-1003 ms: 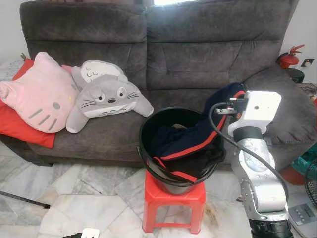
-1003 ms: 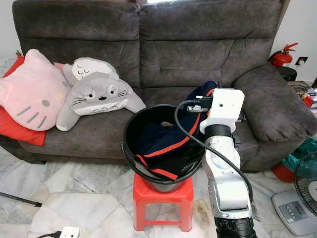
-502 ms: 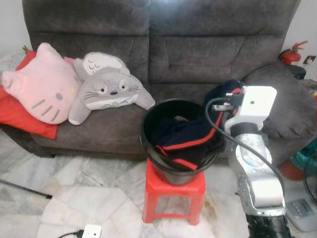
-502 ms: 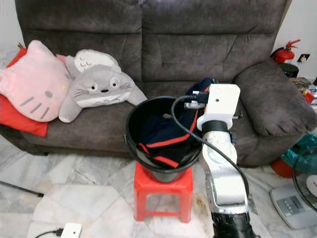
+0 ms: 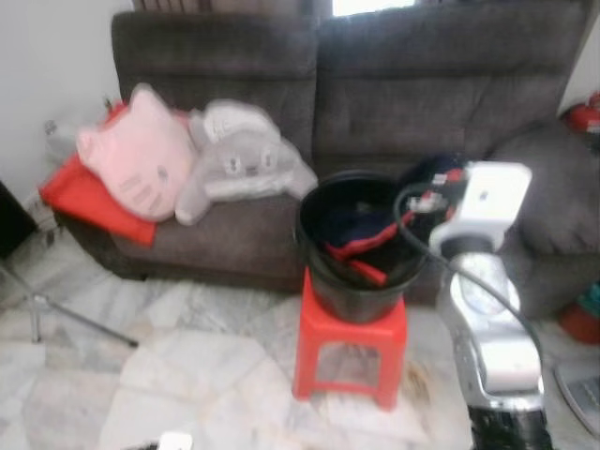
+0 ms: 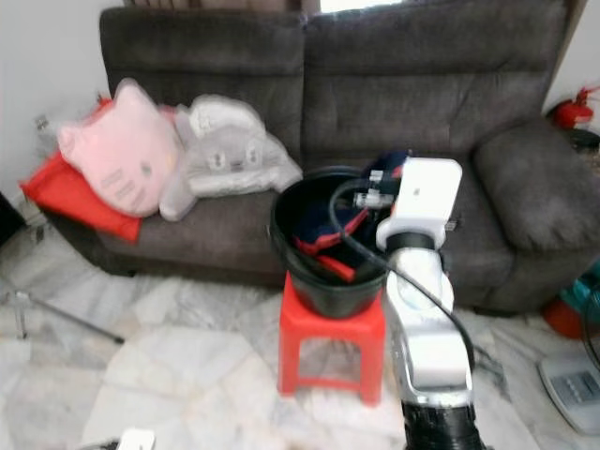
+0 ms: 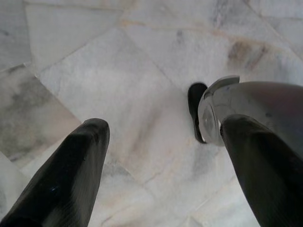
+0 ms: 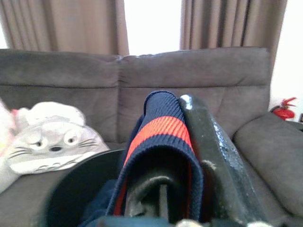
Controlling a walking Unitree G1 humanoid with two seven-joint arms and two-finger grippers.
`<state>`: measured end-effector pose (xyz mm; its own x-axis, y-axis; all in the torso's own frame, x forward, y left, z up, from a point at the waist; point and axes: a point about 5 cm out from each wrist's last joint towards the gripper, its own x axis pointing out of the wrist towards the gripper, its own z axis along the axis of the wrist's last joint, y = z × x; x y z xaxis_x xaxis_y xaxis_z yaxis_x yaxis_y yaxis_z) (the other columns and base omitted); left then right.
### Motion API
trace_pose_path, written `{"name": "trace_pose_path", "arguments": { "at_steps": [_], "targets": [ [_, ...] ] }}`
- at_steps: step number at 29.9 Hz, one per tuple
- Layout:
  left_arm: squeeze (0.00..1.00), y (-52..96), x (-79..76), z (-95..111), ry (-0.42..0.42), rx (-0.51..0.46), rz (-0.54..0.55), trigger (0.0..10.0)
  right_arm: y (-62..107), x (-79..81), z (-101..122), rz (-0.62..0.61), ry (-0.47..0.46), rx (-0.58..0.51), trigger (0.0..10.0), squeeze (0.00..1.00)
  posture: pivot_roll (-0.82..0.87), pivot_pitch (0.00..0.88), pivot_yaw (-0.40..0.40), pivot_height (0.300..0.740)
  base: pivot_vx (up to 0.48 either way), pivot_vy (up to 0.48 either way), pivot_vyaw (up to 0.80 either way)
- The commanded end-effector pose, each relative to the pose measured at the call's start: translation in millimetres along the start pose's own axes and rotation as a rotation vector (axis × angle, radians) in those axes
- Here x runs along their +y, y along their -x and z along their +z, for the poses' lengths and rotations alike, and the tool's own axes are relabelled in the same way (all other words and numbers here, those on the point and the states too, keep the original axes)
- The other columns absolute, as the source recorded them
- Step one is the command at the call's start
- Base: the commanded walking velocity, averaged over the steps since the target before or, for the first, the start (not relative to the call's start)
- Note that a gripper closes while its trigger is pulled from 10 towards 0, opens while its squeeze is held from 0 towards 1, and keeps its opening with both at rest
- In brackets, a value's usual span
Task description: Hang hanger
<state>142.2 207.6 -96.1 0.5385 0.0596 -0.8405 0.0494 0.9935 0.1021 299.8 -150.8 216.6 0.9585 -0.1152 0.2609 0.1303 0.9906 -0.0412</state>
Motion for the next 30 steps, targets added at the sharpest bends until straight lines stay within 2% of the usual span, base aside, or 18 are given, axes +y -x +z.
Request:
{"name": "trace_pose_path", "arguments": {
  "at_steps": [1, 7, 11, 15, 16, 21, 23, 24, 27, 29, 30],
  "targets": [
    [0.00, 0.1, -0.2, -1, 0.001, 0.010, 0.000, 10.0, -1.4, 0.0, 10, 0.003, -0.002, -0.045, 10.0, 0.00, -0.10, 0.000, 0.045, 0.740, -0.266, 0.000, 0.00],
    [0.00, 0.2, -1.2, -2, 0.005, 0.016, 0.000, 10.0, -3.3, 5.9, 25, 0.053, -0.025, -0.135, 10.0, 0.00, -0.10, 0.000, 0.044, 0.740, -0.266, 0.000, 0.00],
    [0.00, 0.1, -1.5, -3, 0.008, 0.016, 0.000, 10.0, -1.8, 16.9, 38, 0.132, -0.021, -0.214, 10.0, 0.00, -0.10, 0.000, 0.042, 0.740, -0.268, 0.000, 0.00],
    [0.00, 0.2, -1.4, -3, 0.009, 0.016, 0.001, 10.0, 0.1, 25.1, 50, 0.200, -0.066, -0.271, 10.0, 0.00, -0.10, 0.000, 0.044, 0.740, -0.265, 0.000, 0.00],
    [0.00, 0.2, -1.5, -3, 0.006, 0.018, 0.000, 10.0, 2.0, 32.3, 60, 0.272, -0.069, -0.322, 10.0, 0.00, -0.10, 0.000, 0.046, 0.740, -0.266, 0.000, 0.00],
    [0.00, 0.1, -1.5, -3, 0.004, 0.018, -0.002, 10.0, 5.3, 41.9, 76, 0.381, -0.118, -0.380, 10.0, 0.00, -0.11, 0.000, 0.047, 0.740, -0.269, 0.000, 0.00],
    [0.00, 0.1, -1.4, -3, 0.005, 0.018, -0.001, 10.0, 6.8, 44.7, 77, 0.413, -0.131, -0.387, 10.0, 0.00, -0.11, 0.000, 0.047, 0.740, -0.270, 0.000, 0.00],
    [0.00, 0.1, -1.3, -2, 0.005, 0.017, -0.002, 10.0, 10.0, 50.4, 80, 0.482, -0.170, -0.391, 10.0, 0.00, -0.11, 0.000, 0.047, 0.740, -0.270, 0.000, 0.00],
    [0.00, 0.0, -1.2, -2, 0.005, 0.017, -0.002, 10.0, 16.9, 58.9, 83, 0.597, -0.207, -0.390, 10.0, 0.00, -0.11, 0.000, 0.048, 0.740, -0.270, 0.000, 0.00],
    [0.00, 0.0, -1.2, -2, 0.005, 0.016, -0.002, 10.0, 18.5, 60.8, 83, 0.626, -0.218, -0.386, 10.0, 0.00, -0.11, 0.000, 0.048, 0.740, -0.270, 0.000, 0.00],
    [0.00, 0.0, -1.2, -2, 0.005, 0.016, -0.003, 10.0, 27.1, 69.1, 82, 0.733, -0.226, -0.372, 10.0, 0.00, -0.11, 0.000, 0.048, 0.740, -0.270, 0.000, 0.00]
  ]
}}
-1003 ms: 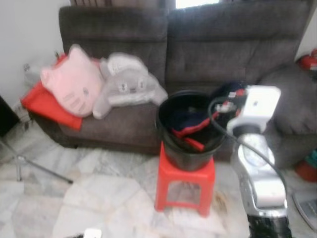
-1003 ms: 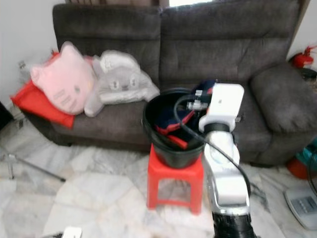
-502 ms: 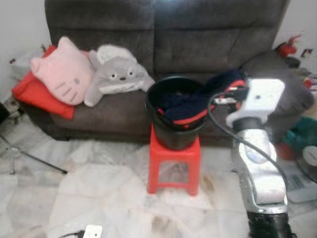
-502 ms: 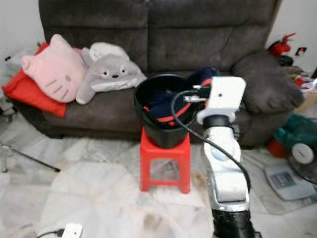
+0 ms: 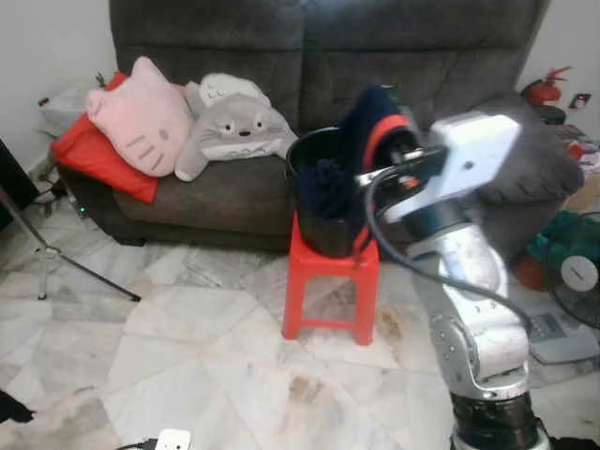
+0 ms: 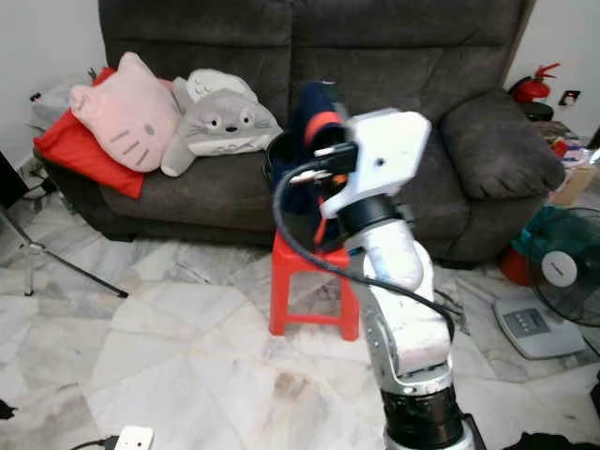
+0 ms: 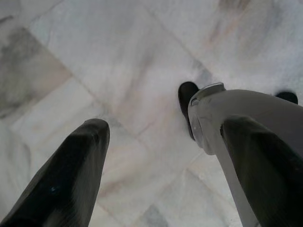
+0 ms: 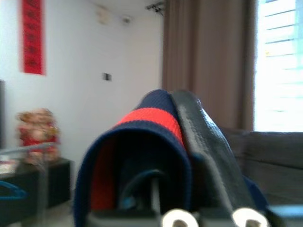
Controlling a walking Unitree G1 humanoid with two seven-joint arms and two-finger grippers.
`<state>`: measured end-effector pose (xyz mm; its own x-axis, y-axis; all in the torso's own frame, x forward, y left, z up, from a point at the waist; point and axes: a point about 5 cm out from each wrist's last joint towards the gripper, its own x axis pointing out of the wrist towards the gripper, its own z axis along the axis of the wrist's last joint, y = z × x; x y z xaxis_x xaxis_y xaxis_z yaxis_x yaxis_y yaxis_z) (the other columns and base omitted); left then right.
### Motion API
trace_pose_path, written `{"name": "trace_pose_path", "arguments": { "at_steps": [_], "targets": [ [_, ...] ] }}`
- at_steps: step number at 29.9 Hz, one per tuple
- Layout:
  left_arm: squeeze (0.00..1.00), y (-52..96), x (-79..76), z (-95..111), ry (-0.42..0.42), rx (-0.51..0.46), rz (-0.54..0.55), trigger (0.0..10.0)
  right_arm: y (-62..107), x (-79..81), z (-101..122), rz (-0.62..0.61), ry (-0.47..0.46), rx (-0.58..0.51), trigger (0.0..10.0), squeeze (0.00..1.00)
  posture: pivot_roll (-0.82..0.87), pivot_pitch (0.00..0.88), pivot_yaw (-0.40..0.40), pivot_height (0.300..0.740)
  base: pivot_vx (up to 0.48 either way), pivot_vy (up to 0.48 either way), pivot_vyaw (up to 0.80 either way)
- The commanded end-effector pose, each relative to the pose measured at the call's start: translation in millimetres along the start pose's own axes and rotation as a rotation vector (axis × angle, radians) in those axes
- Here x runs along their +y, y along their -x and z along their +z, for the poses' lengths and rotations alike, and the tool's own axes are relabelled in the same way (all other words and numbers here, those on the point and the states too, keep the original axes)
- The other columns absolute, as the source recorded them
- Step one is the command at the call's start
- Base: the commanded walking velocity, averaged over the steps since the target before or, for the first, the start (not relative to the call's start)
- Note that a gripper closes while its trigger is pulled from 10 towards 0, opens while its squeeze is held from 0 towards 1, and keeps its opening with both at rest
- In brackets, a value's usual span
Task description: Hang hanger
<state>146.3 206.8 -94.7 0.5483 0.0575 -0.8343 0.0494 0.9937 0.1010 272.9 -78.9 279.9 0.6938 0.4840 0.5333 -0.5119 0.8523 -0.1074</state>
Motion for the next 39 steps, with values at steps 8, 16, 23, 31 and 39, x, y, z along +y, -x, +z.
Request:
{"name": "trace_pose_path", "arguments": {
  "at_steps": [8, 16, 23, 31, 39],
  "targets": [
    [0.00, 1.2, -0.7, -7, 0.005, 0.027, -0.001, 10.0, 8.9, 30.9, 5, 0.266, -0.087, 0.011, 10.0, 0.00, -0.11, 0.000, 0.048, 0.740, -0.272, 0.000, 0.00],
    [0.00, 1.3, -1.4, -8, -0.002, 0.033, 0.002, 10.0, 15.7, -1.7, -12, 0.104, -0.142, 0.065, 10.0, 0.00, -0.09, 0.000, 0.038, 0.740, -0.097, 0.000, 0.00],
    [0.00, 1.7, -1.2, -10, -0.006, 0.040, 0.000, 10.0, 40.4, -43.6, -55, -0.178, -0.127, 0.240, 10.0, 0.00, -0.09, 0.000, 0.037, 0.740, 0.000, 0.000, 0.00],
    [0.00, 1.8, -2.3, -10, -0.009, 0.041, -0.002, 10.0, 136.9, -98.0, -148, -0.726, -0.084, 0.765, 10.0, 0.00, -0.08, 0.000, 0.037, 0.740, 0.000, 0.000, 0.00],
    [0.00, 2.5, 0.6, -11, 0.000, 0.038, 0.011, 10.0, 154.7, -100.8, -149, -0.866, -0.104, 0.698, 10.0, 0.00, -0.07, 0.000, 0.045, 0.740, 0.000, 0.000, 0.00]
  ]
}}
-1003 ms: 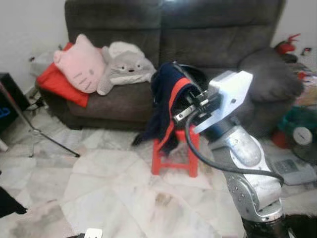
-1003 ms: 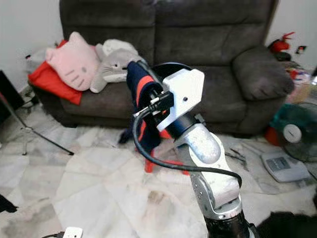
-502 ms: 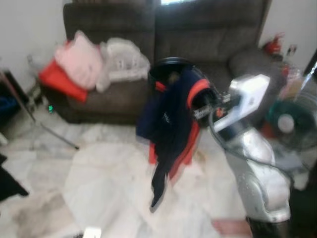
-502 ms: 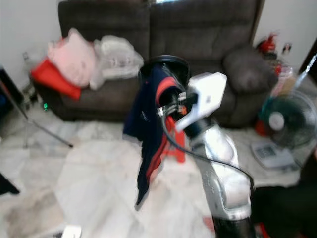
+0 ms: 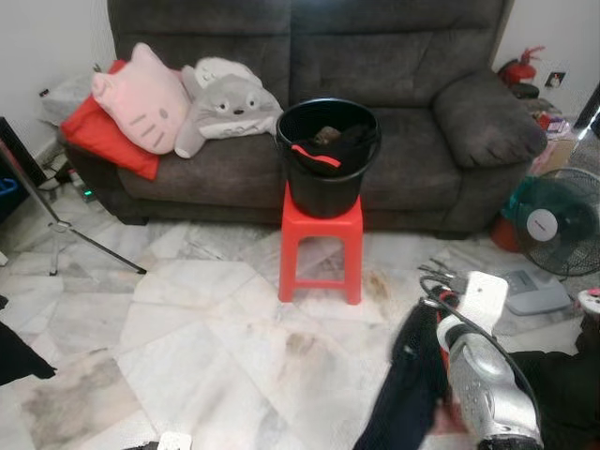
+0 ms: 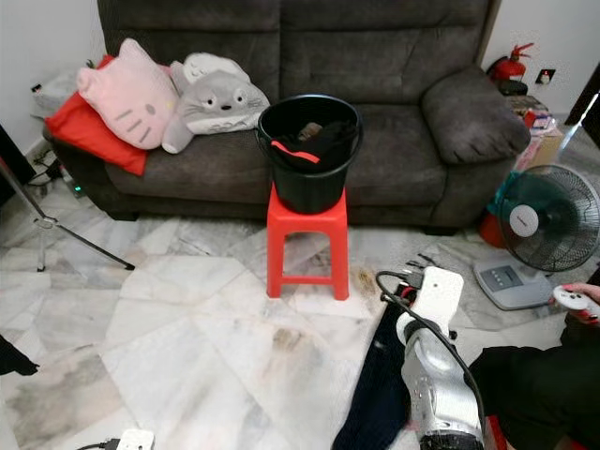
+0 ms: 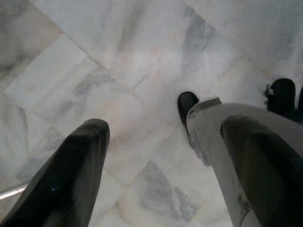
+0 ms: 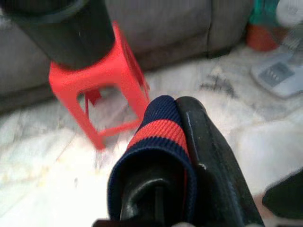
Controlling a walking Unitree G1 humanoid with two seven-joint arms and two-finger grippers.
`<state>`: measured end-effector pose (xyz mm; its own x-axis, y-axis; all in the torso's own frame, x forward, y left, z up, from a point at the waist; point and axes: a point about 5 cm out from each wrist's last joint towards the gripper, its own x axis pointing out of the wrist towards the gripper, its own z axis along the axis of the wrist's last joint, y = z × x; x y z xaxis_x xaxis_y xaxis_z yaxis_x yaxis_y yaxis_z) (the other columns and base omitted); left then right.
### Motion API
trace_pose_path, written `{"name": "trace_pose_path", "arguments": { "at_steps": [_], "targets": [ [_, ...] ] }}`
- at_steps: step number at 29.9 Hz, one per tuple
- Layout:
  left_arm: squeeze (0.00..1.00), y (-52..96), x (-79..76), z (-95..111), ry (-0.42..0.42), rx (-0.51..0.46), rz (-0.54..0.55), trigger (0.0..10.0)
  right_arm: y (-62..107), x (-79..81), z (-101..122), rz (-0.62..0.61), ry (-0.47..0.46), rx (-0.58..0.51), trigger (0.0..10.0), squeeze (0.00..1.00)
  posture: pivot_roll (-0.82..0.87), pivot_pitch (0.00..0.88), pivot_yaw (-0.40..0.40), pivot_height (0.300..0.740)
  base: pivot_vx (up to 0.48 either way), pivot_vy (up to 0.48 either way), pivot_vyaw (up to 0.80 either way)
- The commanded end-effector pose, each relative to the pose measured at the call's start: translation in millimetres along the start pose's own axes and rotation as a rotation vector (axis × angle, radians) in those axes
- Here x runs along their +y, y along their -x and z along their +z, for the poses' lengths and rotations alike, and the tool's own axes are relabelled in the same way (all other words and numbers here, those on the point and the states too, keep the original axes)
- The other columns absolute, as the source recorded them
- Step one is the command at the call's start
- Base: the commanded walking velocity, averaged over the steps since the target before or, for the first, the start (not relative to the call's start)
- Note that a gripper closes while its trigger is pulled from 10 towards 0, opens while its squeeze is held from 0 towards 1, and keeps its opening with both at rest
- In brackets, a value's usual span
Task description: Hang hanger
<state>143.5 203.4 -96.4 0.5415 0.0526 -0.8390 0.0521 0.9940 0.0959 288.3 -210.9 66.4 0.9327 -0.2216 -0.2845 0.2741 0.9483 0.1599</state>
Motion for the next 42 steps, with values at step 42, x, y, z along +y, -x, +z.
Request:
{"name": "trace_pose_path", "arguments": {
  "at_steps": [42],
  "targets": [
    [0.00, 8.5, 25.2, -22, 0.012, 0.064, 0.045, 10.0, 2.1, 24.8, 59, 0.060, 0.126, -0.379, 10.0, 0.00, -0.06, 0.000, 0.041, 0.740, 0.000, 0.000, 0.58]
  ]
}}
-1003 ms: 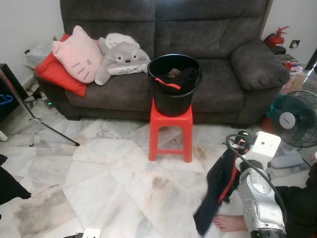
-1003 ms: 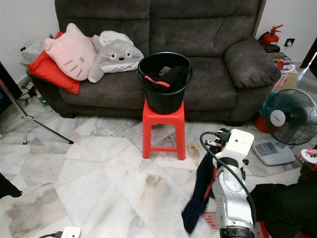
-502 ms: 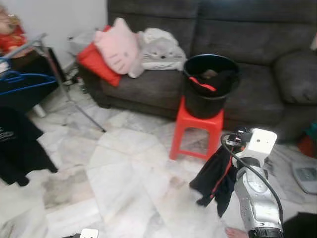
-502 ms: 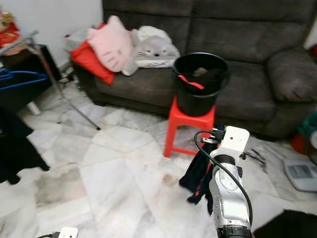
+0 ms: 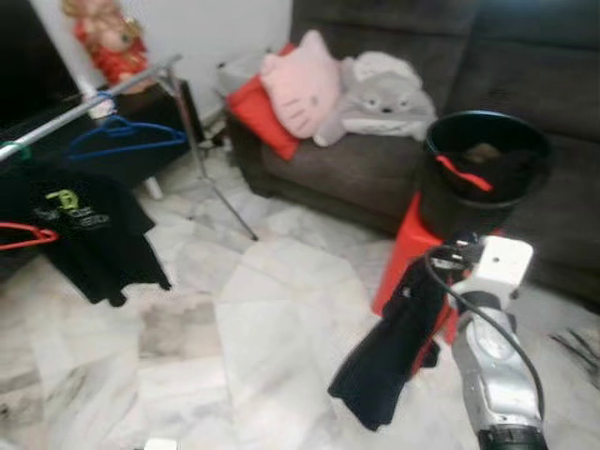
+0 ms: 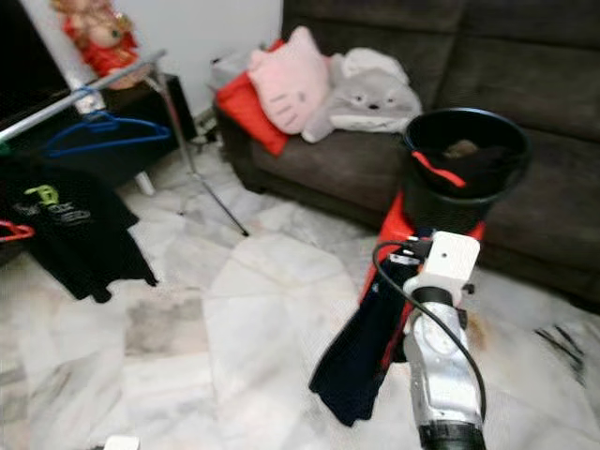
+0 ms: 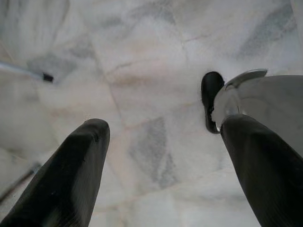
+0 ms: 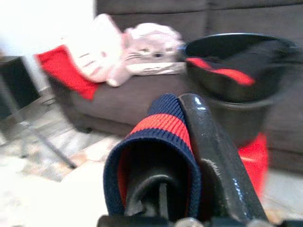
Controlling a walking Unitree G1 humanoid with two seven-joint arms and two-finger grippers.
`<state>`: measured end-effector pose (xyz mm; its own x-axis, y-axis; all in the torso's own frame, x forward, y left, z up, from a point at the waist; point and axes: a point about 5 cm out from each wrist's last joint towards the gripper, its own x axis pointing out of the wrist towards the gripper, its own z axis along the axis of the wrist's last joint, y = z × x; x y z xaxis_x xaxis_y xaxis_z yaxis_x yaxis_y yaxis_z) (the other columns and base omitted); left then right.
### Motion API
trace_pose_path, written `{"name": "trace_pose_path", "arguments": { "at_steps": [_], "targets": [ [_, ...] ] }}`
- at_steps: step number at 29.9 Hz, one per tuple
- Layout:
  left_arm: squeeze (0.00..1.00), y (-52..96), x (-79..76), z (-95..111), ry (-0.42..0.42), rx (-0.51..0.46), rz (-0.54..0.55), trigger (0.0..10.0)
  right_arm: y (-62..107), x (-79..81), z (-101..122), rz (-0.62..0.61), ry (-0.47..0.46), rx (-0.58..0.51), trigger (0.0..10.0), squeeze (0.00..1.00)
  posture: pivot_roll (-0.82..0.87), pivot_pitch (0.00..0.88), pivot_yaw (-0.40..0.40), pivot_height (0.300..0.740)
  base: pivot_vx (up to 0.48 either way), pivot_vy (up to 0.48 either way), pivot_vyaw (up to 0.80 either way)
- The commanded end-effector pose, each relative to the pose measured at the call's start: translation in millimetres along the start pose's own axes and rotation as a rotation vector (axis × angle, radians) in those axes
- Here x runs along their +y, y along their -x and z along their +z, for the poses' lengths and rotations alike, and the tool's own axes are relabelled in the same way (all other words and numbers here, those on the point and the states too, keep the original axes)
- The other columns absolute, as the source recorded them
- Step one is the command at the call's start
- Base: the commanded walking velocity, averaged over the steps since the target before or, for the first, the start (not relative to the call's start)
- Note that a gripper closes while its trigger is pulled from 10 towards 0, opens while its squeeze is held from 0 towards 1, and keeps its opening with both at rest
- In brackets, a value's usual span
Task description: Hang hanger
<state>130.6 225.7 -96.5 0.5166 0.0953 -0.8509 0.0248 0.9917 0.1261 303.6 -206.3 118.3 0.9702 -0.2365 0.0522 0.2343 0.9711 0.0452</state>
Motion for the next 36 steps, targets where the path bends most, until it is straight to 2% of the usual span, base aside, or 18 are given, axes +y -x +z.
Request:
{"name": "trace_pose_path", "arguments": {
  "at_steps": [1, 30, 32, 36],
  "targets": [
    [0.00, 2.8, 4.2, -10.8, 0.003, 0.036, 0.005, 10.0, -2.6, 7.0, 8.1, 0.029, 0.003, -0.043, 10.0, 0.00, -0.07, 0.000, 0.040, 0.740, 0.000, 0.000, 0.80],
    [0.00, 4.2, -0.4, -17.5, 0.007, 0.051, -0.002, 10.0, -8.0, 6.4, 9.1, 0.046, 0.001, -0.051, 10.0, 0.00, -0.07, 0.000, 0.029, 0.740, 0.000, 0.000, 0.80],
    [0.00, 4.0, -1.1, -17.2, 0.009, 0.050, -0.003, 10.0, -8.3, 9.4, 6.8, 0.058, -0.033, -0.028, 10.0, 0.00, -0.07, 0.000, 0.027, 0.740, 0.000, 0.000, 0.00],
    [0.00, 4.0, -1.1, -17.4, 0.014, 0.050, -0.001, 10.0, -8.7, 10.9, 6.6, 0.065, -0.037, -0.024, 10.0, 0.00, -0.06, 0.000, 0.025, 0.740, 0.000, 0.000, 0.00]
  ]
}}
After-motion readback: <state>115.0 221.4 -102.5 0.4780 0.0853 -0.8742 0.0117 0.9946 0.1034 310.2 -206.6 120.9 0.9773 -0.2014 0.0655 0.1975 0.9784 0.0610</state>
